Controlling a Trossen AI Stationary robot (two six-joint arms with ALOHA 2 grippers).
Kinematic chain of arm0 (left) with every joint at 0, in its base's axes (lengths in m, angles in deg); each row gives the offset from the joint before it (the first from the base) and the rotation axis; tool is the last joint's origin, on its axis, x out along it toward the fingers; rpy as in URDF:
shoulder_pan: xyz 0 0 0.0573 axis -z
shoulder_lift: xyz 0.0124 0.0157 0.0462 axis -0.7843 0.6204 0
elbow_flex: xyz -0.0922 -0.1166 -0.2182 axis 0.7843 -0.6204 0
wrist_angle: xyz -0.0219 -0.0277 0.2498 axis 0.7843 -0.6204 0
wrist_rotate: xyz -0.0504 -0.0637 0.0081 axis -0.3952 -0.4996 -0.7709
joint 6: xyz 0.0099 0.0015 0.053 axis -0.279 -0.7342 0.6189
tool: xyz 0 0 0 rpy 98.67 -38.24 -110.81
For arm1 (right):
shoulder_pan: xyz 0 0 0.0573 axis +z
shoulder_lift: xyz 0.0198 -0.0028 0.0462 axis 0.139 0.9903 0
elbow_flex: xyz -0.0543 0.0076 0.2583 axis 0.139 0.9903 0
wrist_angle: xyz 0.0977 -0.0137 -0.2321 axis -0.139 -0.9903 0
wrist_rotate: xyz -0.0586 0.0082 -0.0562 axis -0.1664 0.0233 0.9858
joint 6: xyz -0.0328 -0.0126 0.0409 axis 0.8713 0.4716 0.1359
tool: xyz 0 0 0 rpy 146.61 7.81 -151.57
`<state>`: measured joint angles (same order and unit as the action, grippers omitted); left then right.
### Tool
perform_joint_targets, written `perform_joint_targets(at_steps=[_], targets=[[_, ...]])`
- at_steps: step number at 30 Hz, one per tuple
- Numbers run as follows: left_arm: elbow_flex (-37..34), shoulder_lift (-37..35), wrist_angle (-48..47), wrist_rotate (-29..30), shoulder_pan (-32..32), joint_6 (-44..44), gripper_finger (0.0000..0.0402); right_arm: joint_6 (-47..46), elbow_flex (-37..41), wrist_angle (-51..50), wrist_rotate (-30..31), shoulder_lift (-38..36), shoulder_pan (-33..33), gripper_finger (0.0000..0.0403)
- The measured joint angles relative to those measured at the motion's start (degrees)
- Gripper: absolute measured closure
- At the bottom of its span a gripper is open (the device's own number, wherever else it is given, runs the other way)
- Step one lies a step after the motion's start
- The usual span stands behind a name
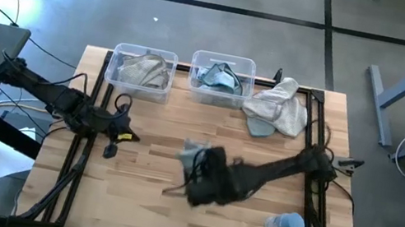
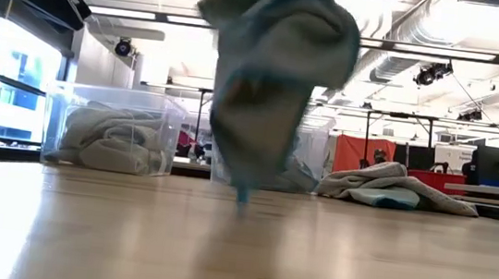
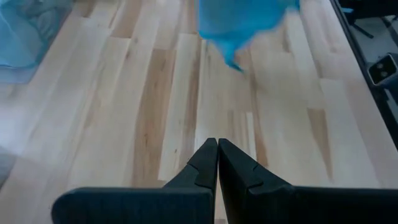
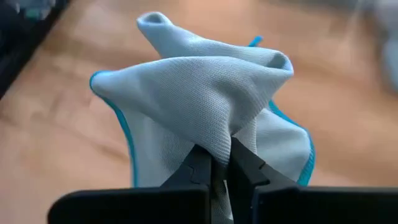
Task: Sort microfiber towel by color & place in baskets
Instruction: Put the bottom blue towel into the right transparent bin
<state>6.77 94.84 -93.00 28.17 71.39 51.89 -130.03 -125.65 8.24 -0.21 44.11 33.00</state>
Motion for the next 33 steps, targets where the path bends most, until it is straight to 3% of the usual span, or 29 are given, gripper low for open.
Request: perform_joint_targets(at_steps=[10, 17, 25, 33], targets=[[0.02, 0.01, -0.56, -1.94, -6.73, 2.40, 0.0401, 27.69, 0.06, -0.78, 2.20, -6.83, -14.86, 0.0397], [0.02, 0.00, -0.57, -2.12, -13.76, 5.07, 0.0401, 49.00, 0.02, 6.67, 2.56, -11.93, -26.97, 0.0397], [0.02, 0.00, -0.62, -2.14, -21.46, 5.57, 0.0401, 68.04, 0.02, 18.01, -8.18, -12.94, -42.85, 0.0397], [0.02, 0.01, -0.68, -2.15, -26.88, 5.17, 0.0401, 72.54, 0.04, 21.80, -19.48, -8.79, -54.12, 0.0398]])
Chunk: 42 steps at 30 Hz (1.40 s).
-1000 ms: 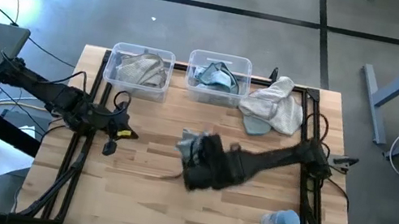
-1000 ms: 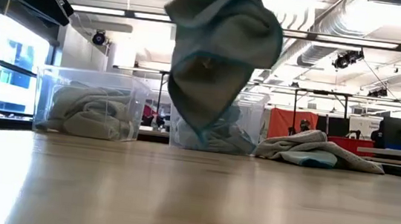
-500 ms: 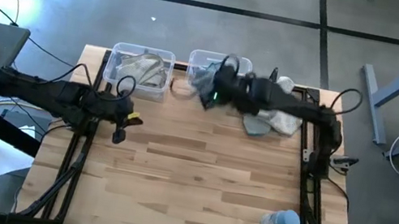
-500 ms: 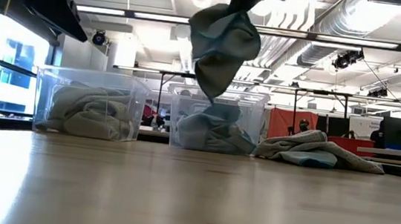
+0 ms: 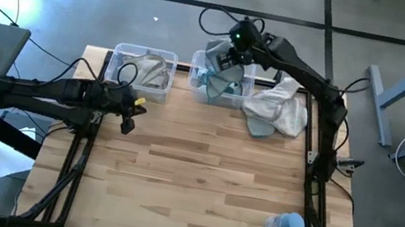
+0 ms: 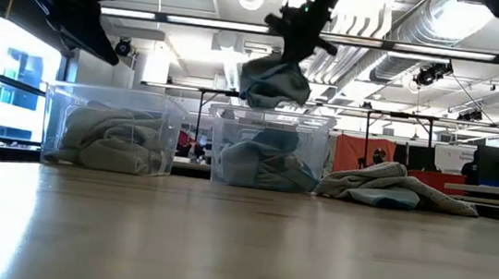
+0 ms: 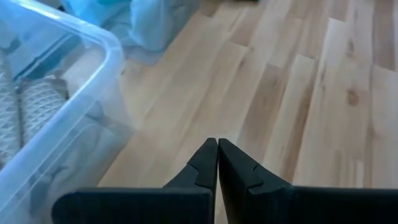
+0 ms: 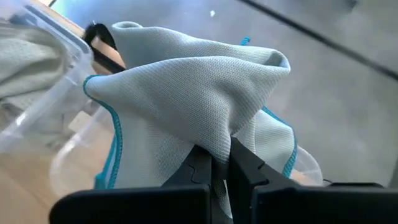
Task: Sort microfiber towel by color & place in baskets
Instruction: Put the bottom blue towel into the right transparent bin, then put the gray towel into the left transparent bin
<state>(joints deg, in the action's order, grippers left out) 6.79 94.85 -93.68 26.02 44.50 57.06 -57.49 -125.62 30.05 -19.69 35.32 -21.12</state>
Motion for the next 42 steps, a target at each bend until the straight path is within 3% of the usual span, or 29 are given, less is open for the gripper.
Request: perform_joint_targets(at_steps=[5, 11, 25, 33, 42], targets=[[0.00, -0.01, -0.06, -0.01, -2.14, -0.14, 0.0401, 1.17, -0.02, 1.01, -6.66, 5.12, -2.35, 0.0398], [0.00, -0.01, -0.06, 0.00, -4.27, -0.71, 0.0401, 1.65, -0.02, 0.64, -10.19, 11.77, -2.34, 0.0391], [0.00, 0.00, 0.07, 0.45, -8.94, -2.65, 0.0401, -1.54, -0.02, -0.43, -12.41, 21.27, -2.80, 0.0294], [0.00, -0.01, 0.09, 0.47, -9.49, -3.22, 0.0401, 2.82, -0.02, -0.11, -12.47, 20.07, -3.18, 0.0248], [0.00, -0.01, 0.12, 0.69, -9.49, -3.31, 0.0401, 7.61, -0.02, -1.45, -12.44, 11.77, -3.54, 0.0225]])
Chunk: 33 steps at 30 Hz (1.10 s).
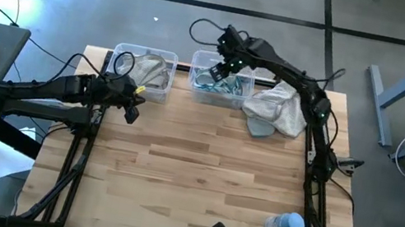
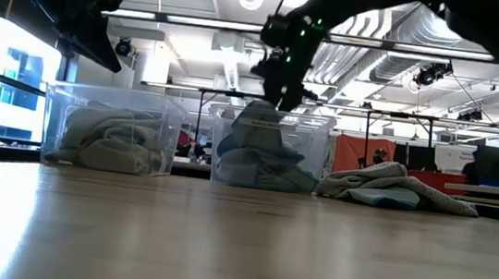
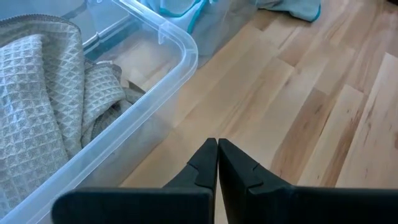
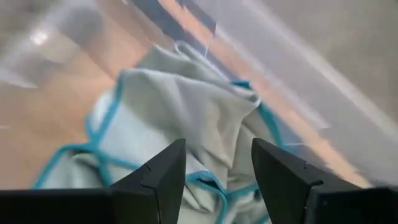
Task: Sort microfiber towel by color & place in baskets
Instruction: Put the gray towel into the left transparent bin
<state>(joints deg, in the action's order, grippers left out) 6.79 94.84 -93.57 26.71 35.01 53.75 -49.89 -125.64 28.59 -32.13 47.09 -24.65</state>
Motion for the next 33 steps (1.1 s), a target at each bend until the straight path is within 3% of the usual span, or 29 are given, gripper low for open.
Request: perform_joint_targets(at_steps=[7, 19, 27, 33], targets=[[0.00, 0.01, 0.02, 0.00, 0.00, -1.34, 0.0401, 4.17, 0.00, -4.70, 0.35, -5.73, 0.09, 0.0249], [0.00, 0.01, -0.44, 0.12, 0.01, 0.34, 0.0401, 5.01, 0.00, -12.62, 1.82, -9.07, -0.15, 0.0392], [0.00, 0.02, -0.50, 1.22, 0.02, 0.67, 0.0401, 4.26, 0.34, -14.93, 1.69, -11.10, 0.74, 0.0399], [0.00, 0.00, -0.53, 1.25, 0.02, 0.69, 0.0401, 3.29, 14.42, -2.93, 1.60, -18.52, 1.26, 0.0401]])
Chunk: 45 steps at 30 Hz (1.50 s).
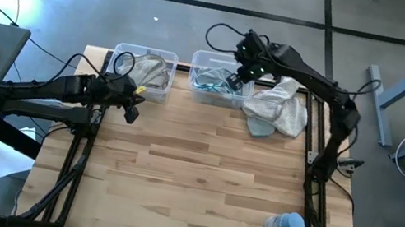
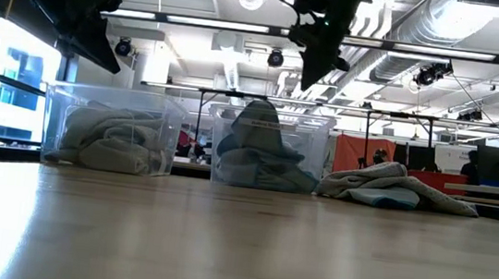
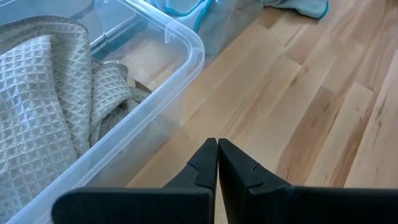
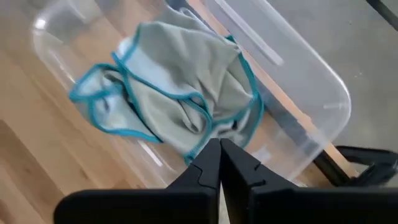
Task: Sort microfiber towel by color & place in baskets
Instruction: Put the gray towel into the left transparent bin
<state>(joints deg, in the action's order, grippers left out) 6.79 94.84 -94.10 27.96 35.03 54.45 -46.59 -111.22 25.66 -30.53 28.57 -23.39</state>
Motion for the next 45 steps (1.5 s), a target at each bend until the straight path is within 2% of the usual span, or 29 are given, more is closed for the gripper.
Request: perform_joint_targets(at_steps=[6, 13, 17, 21, 29, 35, 41, 43, 45], targets=[[0.00, 0.02, 0.00, 0.00, 0.00, 1.01, 0.0401, -6.66, 16.22, 7.20, 1.08, -11.02, -0.50, 0.0400], [0.00, 0.02, 0.02, 0.02, 0.00, 1.08, 0.0401, -20.19, 30.61, 6.36, 15.46, -22.82, -0.55, 0.0400], [0.00, 0.01, 0.02, 0.02, 0.00, 1.07, 0.0401, -25.62, 37.55, 6.72, 16.26, -26.55, -1.61, 0.0395], [0.00, 0.02, 0.04, 0.02, 0.00, 1.07, 0.0401, -28.26, 44.06, 8.93, 15.39, -28.12, -2.87, 0.0362], [0.00, 0.02, 0.04, 0.02, 0.00, 1.05, 0.0402, -37.63, 53.35, 10.43, 15.34, -28.01, -3.62, 0.0252], [0.00, 0.00, 0.07, 0.02, 0.00, 1.05, 0.0401, -37.58, 59.94, 21.55, 15.53, -27.95, -3.62, 0.0189], [0.00, 0.01, 0.07, 0.02, -0.01, 0.90, 0.0401, -38.65, 67.07, 33.51, 15.18, -27.83, -3.66, 0.0168], [0.00, 0.00, 0.07, 0.02, -0.02, 0.90, 0.0401, -39.16, 68.13, 34.43, 14.72, -27.83, -3.66, 0.0175], [0.00, 0.02, 0.07, 0.02, -0.01, 0.94, 0.0402, -39.06, 68.13, 34.51, 14.21, -27.88, -3.21, 0.0201]])
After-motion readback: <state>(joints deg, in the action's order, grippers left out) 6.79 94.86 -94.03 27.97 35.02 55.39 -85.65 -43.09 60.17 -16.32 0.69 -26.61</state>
